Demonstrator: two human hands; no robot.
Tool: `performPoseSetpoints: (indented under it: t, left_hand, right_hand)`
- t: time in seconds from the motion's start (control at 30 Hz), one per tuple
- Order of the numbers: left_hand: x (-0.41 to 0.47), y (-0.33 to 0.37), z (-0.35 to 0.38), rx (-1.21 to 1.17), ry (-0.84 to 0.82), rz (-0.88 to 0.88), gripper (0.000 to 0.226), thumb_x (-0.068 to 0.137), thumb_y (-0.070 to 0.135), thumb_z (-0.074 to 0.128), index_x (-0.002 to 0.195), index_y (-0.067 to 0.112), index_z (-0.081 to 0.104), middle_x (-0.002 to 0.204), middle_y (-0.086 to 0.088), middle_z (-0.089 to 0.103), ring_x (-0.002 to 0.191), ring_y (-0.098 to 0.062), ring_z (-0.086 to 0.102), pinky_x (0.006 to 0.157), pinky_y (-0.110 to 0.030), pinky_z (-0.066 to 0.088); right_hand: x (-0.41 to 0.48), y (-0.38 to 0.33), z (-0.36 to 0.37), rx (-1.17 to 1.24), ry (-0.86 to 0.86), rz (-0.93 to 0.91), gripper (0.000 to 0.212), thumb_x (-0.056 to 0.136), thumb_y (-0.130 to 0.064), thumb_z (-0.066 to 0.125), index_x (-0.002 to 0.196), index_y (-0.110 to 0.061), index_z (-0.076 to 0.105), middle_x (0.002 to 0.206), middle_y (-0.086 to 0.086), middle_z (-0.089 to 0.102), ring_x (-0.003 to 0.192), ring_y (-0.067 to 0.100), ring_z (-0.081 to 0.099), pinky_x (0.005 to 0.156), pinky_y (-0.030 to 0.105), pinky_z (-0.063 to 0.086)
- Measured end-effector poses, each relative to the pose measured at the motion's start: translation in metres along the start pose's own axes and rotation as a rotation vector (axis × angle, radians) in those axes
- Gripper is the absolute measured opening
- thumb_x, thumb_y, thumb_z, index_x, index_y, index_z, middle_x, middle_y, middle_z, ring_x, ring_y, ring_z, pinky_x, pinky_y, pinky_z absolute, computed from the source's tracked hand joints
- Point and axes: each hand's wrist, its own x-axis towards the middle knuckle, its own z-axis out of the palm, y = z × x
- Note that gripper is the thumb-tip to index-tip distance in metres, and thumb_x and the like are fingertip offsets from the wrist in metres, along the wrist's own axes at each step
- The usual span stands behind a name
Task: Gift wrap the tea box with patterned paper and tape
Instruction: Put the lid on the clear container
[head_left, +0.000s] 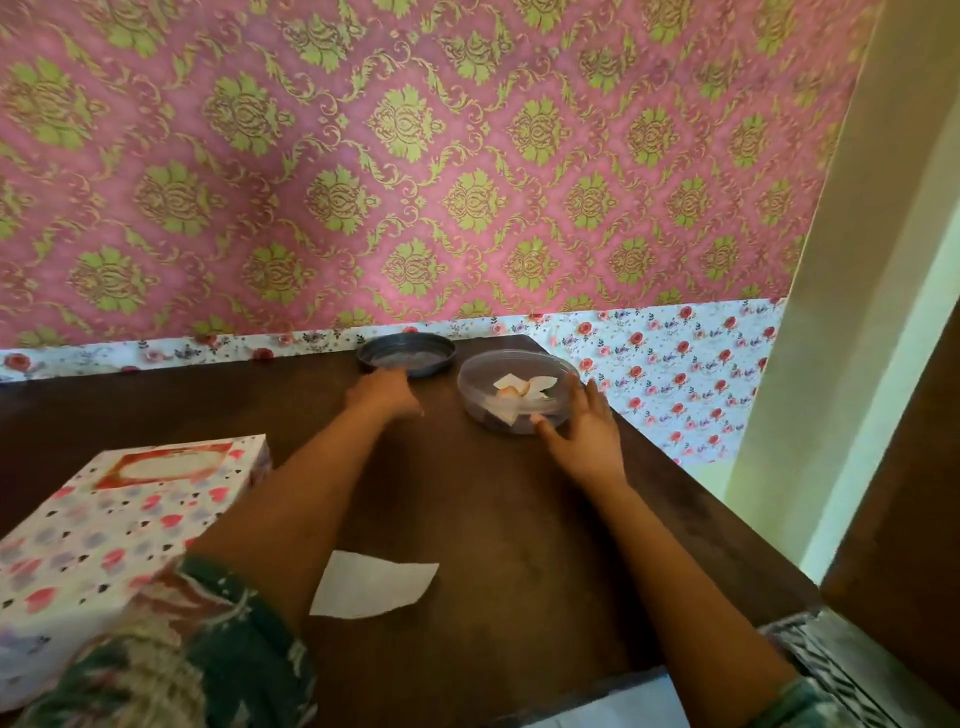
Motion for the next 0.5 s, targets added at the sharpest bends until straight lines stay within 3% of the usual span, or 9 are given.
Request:
performPoseSetpoints:
  t: [0.23,0.4,0.5]
  left_hand:
    - [0.051,0.005,0.02,0.315,0.111,0.128,0.087,0.088,0.027,0.056,0.15,0.015,-0.004,0.158,-0.007,-0.001,0.145,-0.025,0.002,0.118,-0.045,0.007]
    - [0.073,0.012,0.022,0.319,0.007,0.13,0.083,0.089,0.032,0.053,0.15,0.017,-0.002,0.157,-0.009,0.009,0.144,-0.027,0.014,0.116,-0.046,0.013]
    - [0.073,0.012,0.023,0.301,0.004,0.076,0.069,0.09,0.03,0.052,0.148,0.015,0.018,0.151,-0.012,0.027,0.136,-0.031,0.032,0.11,-0.044,0.027]
  right_hand:
    - [0.01,0.017,0.014,0.13,-0.097,-0.019,0.082,0.088,-0.036,0.059,0.149,-0.031,0.004,0.158,0.004,0.003,0.144,0.027,0.012,0.114,0.04,0.021]
    - [0.012,0.019,0.014,0.122,-0.093,0.001,0.081,0.088,-0.033,0.06,0.148,-0.035,0.007,0.158,0.002,0.006,0.143,0.025,0.019,0.11,0.04,0.029]
    - [0.012,0.02,0.013,0.126,-0.084,0.02,0.079,0.087,-0.032,0.061,0.147,-0.037,0.008,0.158,0.0,0.008,0.142,0.025,0.023,0.108,0.04,0.034]
